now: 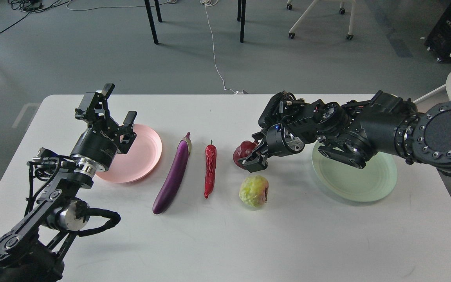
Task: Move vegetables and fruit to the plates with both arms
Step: 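Lower the right gripper onto the red pomegranate and grasp it, then carry the pomegranate to the green plate and release it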
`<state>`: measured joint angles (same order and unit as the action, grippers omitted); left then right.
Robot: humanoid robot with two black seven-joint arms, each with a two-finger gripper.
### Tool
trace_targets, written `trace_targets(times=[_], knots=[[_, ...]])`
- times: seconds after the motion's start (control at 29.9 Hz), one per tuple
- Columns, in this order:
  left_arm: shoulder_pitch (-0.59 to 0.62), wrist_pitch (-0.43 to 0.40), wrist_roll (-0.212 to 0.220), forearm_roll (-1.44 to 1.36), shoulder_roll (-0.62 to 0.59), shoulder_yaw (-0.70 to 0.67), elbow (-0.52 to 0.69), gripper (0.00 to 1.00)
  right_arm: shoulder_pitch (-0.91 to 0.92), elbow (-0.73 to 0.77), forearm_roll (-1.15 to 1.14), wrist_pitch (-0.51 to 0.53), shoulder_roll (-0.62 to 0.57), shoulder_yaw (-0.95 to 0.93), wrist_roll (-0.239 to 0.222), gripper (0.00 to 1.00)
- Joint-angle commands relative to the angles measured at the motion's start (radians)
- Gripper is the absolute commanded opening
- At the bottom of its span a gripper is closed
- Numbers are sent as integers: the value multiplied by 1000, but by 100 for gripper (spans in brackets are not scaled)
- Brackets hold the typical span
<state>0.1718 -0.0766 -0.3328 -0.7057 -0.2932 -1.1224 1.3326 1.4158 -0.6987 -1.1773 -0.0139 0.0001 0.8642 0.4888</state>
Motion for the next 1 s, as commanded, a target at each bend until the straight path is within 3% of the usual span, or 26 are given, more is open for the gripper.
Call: trace_targets(times=[0.0, 0.1, 0.17, 0.3, 0.54, 0.97], knots=[[0, 1, 1, 0, -3, 1, 5, 98, -1, -5, -1, 0, 0, 1, 0, 84], [0, 0, 1, 2, -9, 1, 7, 98, -1, -5, -2, 0, 0, 6, 0, 71], [0, 0, 1, 2, -11, 1, 7, 98, 0, -5, -1, 0, 0, 19, 0, 54], [0, 0, 1, 2, -11, 1, 7, 98, 2, -5, -1, 0, 0, 24, 0, 47], [2, 0, 3, 2, -18, 1, 7, 98, 64, -34, 1, -9, -23, 18, 0, 41], [6, -2, 5, 0, -18, 13, 11, 98, 129, -130, -2, -121, -422, 6, 0, 46]])
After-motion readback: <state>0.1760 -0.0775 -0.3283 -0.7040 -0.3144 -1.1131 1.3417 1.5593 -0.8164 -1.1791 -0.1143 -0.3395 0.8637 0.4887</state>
